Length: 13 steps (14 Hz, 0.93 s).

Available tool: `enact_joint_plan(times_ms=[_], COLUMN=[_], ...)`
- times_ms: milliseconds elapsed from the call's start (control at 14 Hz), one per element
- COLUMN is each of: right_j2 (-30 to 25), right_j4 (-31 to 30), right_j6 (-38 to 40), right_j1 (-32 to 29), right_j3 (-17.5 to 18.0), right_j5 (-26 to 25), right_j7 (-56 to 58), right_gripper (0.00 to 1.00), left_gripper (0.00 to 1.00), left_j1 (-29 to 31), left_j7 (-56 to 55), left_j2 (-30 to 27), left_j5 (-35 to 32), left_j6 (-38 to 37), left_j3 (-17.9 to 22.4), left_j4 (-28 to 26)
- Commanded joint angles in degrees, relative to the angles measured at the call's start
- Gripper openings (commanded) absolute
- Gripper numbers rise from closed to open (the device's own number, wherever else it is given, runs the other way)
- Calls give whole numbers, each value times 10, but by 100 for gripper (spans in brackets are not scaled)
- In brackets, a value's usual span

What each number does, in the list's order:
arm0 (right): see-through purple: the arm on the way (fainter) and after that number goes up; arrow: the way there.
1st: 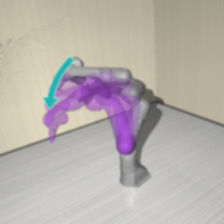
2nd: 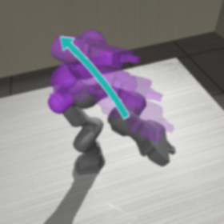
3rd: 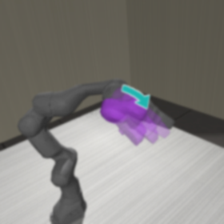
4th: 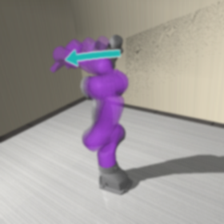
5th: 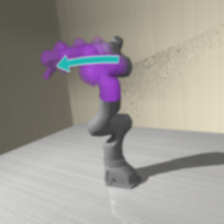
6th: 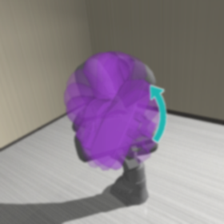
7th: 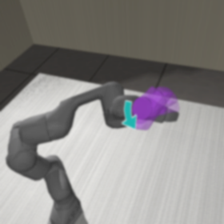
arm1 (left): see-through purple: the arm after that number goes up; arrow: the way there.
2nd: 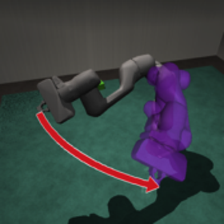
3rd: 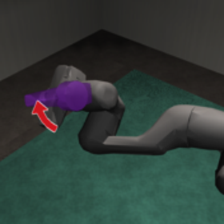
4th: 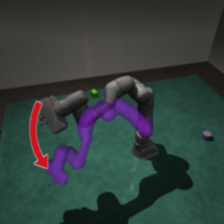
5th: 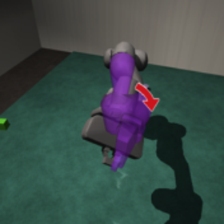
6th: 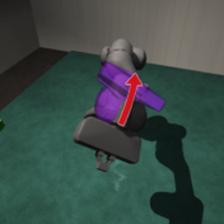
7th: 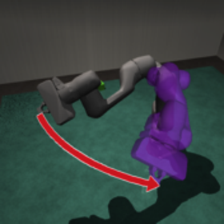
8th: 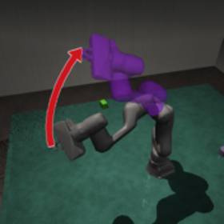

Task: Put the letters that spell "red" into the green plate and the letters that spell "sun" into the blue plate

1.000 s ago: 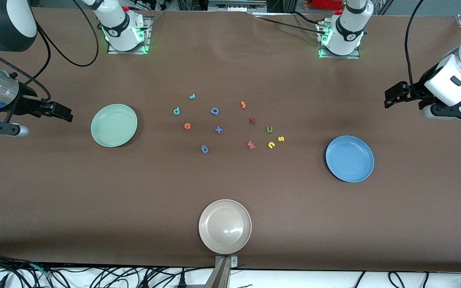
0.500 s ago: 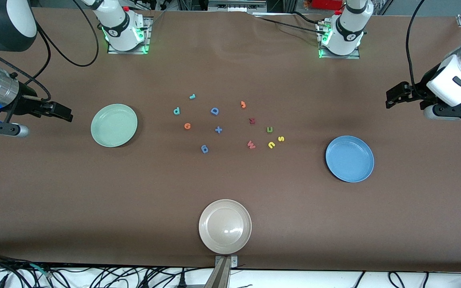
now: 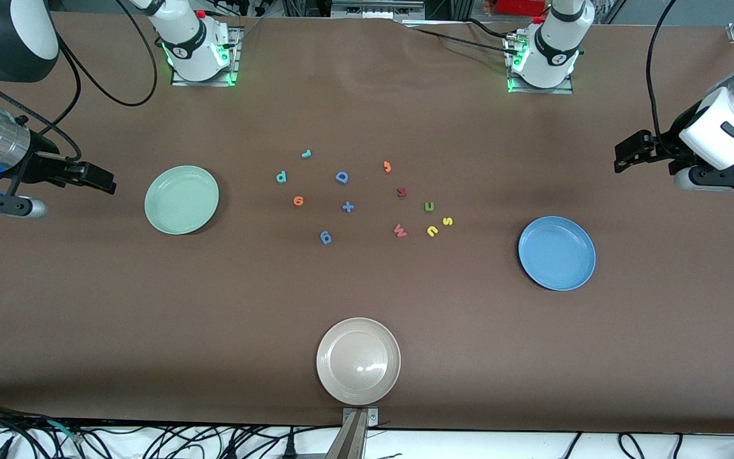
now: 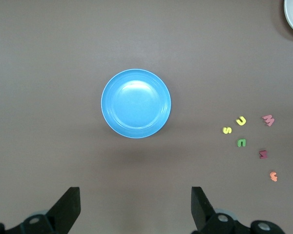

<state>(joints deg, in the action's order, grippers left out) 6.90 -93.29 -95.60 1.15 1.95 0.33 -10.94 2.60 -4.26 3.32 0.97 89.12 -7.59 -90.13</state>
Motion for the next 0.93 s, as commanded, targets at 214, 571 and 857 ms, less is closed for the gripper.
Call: enact_joint_plan(times_ms=[214,571,857], right_j2=[0,-1,-1], right_j4=[7,6,7], right_j6=[9,9,19], right_j1=[-4,-4,-4], right_j3=[4,4,4], right_j5=[-4,-4,-4], right_j7=[-4,-4,-7], right_gripper=[100,100,100], left_gripper=[100,100,100], left_j1=[4,4,5], left_j7=[13,13,13], left_j2=[1,1,1], left_j5=[1,2,3], left_j6=[-3,-3,-3], left_j3=[-1,-1,-2], left_j4=[7,7,5])
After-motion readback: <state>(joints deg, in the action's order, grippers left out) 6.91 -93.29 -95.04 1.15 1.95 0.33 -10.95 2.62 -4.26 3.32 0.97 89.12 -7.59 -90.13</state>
